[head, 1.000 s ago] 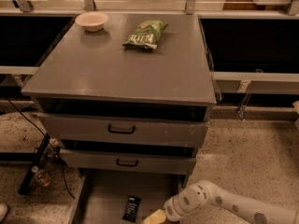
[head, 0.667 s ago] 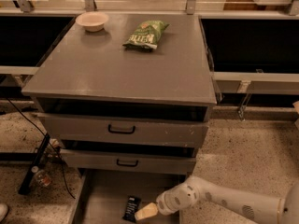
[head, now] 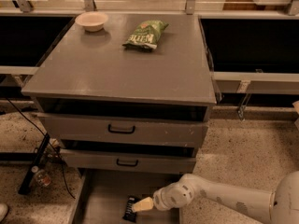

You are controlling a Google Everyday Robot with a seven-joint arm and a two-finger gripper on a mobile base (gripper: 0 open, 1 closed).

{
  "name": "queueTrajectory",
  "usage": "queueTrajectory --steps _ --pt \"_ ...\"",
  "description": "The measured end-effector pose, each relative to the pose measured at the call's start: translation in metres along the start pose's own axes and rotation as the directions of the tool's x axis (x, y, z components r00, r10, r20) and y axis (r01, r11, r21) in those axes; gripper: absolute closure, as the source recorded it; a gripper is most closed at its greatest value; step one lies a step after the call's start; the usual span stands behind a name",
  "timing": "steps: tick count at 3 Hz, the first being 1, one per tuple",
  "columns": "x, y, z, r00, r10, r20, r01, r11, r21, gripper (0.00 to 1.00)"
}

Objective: Pick rxbar blueberry from bottom drawer and place on counter

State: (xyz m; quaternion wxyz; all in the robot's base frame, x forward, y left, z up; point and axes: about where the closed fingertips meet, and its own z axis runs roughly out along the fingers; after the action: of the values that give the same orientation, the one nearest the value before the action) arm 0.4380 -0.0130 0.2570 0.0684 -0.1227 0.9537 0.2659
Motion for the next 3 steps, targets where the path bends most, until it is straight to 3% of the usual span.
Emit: queueTrajectory --steps 1,2,3 --pt "0.0 0.0 0.0 1.0 0.0 0.0 0.0 1.0 0.0 0.0" --pt "-0.011 0.003 0.018 1.0 0.023 0.012 -0.022 0.9989 -0.04 0.0" --pt "-0.039 0.019 0.056 0.999 0.041 0.025 -0.038 0.9942 -0.101 0.0"
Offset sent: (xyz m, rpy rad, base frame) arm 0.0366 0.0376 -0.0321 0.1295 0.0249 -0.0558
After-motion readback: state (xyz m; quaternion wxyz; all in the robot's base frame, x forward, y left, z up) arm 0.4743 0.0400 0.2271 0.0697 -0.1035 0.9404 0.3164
